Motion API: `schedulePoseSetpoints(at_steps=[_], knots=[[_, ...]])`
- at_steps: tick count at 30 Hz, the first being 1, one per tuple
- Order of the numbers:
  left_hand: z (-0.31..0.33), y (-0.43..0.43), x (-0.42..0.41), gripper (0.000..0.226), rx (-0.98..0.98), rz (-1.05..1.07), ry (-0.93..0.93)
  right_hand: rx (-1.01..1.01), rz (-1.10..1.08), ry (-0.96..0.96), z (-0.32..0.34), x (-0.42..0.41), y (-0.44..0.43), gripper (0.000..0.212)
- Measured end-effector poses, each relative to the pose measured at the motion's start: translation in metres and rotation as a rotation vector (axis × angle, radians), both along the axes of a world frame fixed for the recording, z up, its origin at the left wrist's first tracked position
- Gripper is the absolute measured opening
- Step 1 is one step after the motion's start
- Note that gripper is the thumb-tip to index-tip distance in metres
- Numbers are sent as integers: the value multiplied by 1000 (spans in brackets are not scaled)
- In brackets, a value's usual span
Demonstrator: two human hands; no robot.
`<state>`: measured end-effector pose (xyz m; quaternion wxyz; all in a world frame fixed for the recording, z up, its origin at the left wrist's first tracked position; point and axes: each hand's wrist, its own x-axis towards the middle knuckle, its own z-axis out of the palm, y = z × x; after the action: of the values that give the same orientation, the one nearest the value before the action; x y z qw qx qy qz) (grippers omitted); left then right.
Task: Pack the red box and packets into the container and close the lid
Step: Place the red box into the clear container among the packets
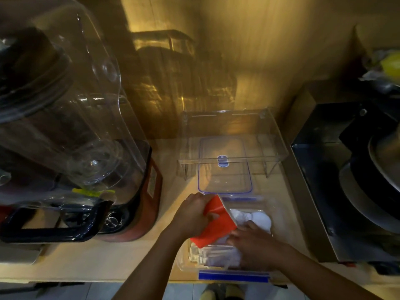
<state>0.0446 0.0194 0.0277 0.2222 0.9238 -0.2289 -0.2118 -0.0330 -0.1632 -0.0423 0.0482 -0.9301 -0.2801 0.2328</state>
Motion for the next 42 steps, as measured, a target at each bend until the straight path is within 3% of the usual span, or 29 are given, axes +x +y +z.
schedulePoseSetpoints(at_steps=[6, 8, 12, 15, 19, 21, 24, 26, 28, 34, 37, 42], knots=[[-16, -17, 13, 54, 196, -174, -81, -144, -147, 102, -10, 6, -16, 93], [-22, -20, 9, 56, 206, -176, -122, -178, -163, 136, -8, 14, -18, 97], [-34, -23, -3, 66, 184, -182, -264, -168, -149, 81, -4, 24, -15, 76], [-41, -19, -13, 82, 148, -149, -268, -154, -102, 69, -4, 22, -12, 66], [-48, -13, -16, 85, 243, -100, -282, -119, -133, 152, 1, 22, -16, 58], [-49, -11, -13, 85, 254, -111, -268, -5, -209, 252, 9, 26, -17, 48], [-47, -8, -4, 76, 182, -181, -247, 441, -525, 400, 16, 30, -14, 26], [-46, -6, 0, 71, 94, -179, -220, 769, -776, 462, 13, 30, -11, 52], [-45, -5, 2, 62, 14, -165, -204, 947, -906, 523, 6, 31, -8, 67], [-43, 1, 3, 57, -66, -228, -178, 1036, -1041, 618, -2, 35, 3, 58], [-48, 10, -5, 52, -9, -115, -261, 1023, -1015, 681, -5, 36, 1, 51], [-61, 27, -24, 55, 98, -80, -318, 1074, -1014, 657, -4, 37, 0, 16]])
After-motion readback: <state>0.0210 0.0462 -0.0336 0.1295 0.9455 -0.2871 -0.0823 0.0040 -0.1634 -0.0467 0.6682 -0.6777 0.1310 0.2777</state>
